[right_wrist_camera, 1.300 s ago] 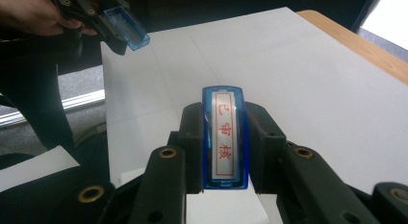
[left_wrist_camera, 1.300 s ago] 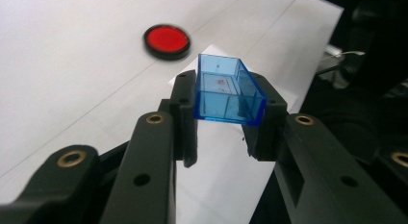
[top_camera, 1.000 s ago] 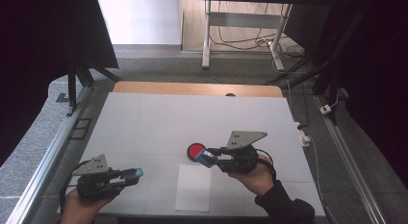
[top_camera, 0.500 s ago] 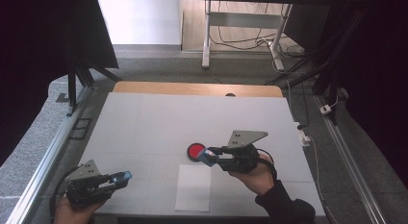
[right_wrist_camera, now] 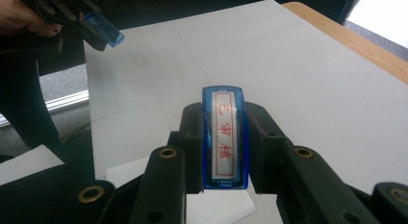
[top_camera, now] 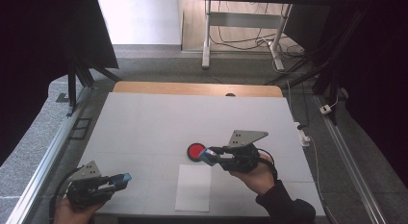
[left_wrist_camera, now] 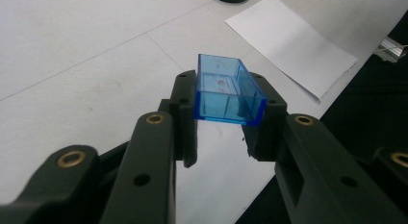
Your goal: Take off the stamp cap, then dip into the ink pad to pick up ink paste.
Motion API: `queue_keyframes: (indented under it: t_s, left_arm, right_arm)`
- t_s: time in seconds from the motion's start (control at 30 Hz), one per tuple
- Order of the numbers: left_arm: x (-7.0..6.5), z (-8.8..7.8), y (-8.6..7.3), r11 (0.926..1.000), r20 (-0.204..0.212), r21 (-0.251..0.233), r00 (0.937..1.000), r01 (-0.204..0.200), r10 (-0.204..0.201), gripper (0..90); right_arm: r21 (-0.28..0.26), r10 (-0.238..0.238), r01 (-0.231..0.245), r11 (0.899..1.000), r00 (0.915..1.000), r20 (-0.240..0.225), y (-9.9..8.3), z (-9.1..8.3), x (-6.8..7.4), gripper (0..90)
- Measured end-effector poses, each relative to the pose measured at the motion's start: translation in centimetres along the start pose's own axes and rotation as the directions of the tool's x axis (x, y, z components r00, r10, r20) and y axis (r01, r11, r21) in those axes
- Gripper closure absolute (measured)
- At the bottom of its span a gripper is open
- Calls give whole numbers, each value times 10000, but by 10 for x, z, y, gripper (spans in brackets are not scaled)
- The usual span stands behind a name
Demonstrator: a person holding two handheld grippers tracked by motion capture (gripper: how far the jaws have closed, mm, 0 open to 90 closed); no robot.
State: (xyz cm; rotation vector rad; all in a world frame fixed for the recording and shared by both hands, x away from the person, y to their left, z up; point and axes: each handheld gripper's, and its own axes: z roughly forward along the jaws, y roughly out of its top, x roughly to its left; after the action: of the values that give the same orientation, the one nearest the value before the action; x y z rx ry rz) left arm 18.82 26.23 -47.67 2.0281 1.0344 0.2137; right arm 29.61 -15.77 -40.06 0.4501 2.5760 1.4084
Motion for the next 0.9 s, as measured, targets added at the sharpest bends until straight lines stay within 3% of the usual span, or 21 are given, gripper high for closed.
queue_keyframes:
  t_s: [0.27, 0.4, 0.9]
  left_arm:
    - [2, -1, -1, 9999, 159, -92, 9998, 72, -70, 682]
    - [2, -1, -1, 9999, 178, -116, 9998, 86, -84, 683]
    - [3, -2, -2, 9997, 428, -255, 9991, 58, -47, 683]
  right_arm:
    - [197, -97, 95, 9998, 9999, 112, 0, 2, 0, 718]
    - [200, 115, -118, 9997, 9998, 137, 0, 6, -3, 718]
    - [623, 206, -239, 9978, 9984, 524, 2, 31, -16, 717]
